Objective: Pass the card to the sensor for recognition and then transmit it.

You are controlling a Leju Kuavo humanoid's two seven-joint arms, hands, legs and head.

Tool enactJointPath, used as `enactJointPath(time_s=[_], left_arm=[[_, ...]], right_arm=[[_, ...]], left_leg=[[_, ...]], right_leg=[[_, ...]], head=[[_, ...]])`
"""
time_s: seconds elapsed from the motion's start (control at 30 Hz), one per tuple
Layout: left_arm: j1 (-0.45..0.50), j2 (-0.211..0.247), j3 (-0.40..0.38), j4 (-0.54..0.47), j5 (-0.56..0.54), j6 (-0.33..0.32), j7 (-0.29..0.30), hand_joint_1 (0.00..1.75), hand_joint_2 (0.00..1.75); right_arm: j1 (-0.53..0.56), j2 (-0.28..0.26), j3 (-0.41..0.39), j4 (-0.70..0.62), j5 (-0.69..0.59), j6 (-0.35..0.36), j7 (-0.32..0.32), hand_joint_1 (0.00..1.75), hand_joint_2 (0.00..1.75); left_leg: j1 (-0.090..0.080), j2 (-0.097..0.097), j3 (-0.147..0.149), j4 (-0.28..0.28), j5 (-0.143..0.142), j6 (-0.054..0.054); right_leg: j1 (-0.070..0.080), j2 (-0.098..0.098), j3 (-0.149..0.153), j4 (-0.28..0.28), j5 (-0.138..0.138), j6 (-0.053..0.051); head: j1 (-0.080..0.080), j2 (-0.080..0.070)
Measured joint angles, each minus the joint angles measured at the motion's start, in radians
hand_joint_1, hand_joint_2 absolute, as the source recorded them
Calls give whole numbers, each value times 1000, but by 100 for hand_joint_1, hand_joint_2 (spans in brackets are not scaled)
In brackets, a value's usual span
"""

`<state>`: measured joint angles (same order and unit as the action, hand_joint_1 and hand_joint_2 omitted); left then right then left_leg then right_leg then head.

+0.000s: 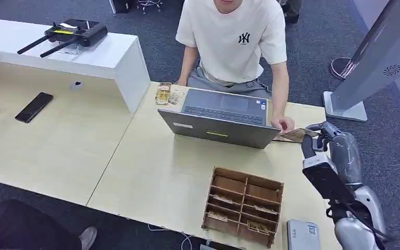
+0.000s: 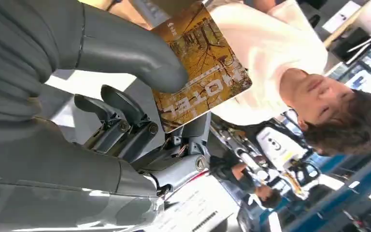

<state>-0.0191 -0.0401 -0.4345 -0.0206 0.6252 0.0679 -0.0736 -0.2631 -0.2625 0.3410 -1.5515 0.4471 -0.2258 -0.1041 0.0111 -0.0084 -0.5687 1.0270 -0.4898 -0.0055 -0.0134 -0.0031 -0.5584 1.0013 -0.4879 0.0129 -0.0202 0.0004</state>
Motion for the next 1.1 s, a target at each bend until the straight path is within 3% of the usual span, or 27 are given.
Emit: enactJointPath(time_s=[0.17, 0.43, 0.9, 1.1], left_arm=[[0, 0, 6, 0, 13, 1, 5, 0, 175], [1, 0, 19, 0, 46, 2, 26, 0, 175], [1, -3, 20, 0, 107, 17, 42, 0, 175], [1, -4, 20, 0, 144, 5, 42, 0, 175]], right_arm=[[23, -23, -39, -17, 29, 55, 29, 175, 175], [51, -123, -43, -17, 74, 187, 97, 175, 175], [110, -190, -10, -29, 64, 258, 168, 175, 175], [137, -264, 17, -73, 23, 339, 222, 175, 175]], left_leg=[[0, 0, 0, 0, 0, 0], [0, 0, 0, 0, 0, 0], [0, 0, 0, 0, 0, 0], [0, 0, -1, 0, 0, 0]], right_leg=[[0, 0, 0, 0, 0, 0], [0, 0, 0, 0, 0, 0], [0, 0, 0, 0, 0, 0], [0, -1, -1, 0, 0, 0]], head=[[0, 0], [0, 0], [0, 0], [0, 0]])
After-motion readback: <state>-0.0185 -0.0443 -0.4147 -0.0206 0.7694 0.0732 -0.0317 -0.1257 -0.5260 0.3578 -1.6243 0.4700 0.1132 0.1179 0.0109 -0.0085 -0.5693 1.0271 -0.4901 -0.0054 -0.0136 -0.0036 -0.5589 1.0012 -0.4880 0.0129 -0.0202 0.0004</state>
